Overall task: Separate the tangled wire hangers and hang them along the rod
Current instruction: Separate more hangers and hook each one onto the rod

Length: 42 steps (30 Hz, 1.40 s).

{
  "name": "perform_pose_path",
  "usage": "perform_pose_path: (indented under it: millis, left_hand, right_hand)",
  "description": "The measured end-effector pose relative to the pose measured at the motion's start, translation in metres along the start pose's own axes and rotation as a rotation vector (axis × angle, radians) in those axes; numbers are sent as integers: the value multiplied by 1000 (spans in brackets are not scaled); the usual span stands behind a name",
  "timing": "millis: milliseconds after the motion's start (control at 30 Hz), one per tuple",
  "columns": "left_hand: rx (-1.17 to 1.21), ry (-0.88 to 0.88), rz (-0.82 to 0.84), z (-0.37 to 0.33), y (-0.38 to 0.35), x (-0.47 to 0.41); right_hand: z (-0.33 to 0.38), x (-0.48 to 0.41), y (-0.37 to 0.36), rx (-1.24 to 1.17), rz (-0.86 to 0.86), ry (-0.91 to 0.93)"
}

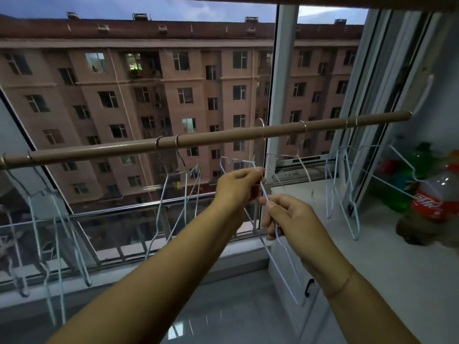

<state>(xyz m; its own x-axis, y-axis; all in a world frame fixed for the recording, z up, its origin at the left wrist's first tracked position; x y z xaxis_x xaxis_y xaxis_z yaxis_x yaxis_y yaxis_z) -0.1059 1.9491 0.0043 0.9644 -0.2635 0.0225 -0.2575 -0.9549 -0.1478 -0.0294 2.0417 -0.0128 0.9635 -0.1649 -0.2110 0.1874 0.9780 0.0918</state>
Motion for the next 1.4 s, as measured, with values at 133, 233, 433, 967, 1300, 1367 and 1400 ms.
perform_pose_path:
  millis: [133,233,433,967,1300,1367,1400]
  left_hand:
    - [35,-2,-31,-8,4,-14]
    - [32,12,-61,-8,8,-24]
    - [7,64,-66,6,14,-34]
    - [-114,-401,-179,-9,-9,5]
    - [-53,-303,25,2,-92,3]
    - [-52,-296,41,5,-110,-2]
    - [-61,-288,45,6,-120,-5]
  right_hand:
    - [4,-19,-7,-26,5,-2]
    - [-1,-30,-11,-32,2,-25]
    - [-16,-38,-16,-8,12,-58]
    - [16,-17,36,386,-317,257]
    - [3,-13,141,424,-549,226]
    - [-6,-19,158,409,-547,198]
    - [-10,-24,166,399,-543,181]
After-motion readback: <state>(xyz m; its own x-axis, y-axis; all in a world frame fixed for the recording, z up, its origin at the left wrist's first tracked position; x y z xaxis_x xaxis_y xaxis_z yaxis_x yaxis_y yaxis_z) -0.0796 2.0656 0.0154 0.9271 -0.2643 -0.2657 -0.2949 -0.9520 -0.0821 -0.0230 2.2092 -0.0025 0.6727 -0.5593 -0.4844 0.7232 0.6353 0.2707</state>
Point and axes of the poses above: each hand's wrist, its own x-axis away from the middle knuckle, its own y-axis out of the back of the hand, z = x × y, the point moved 6 cm from there along -x, towards the middle knuckle
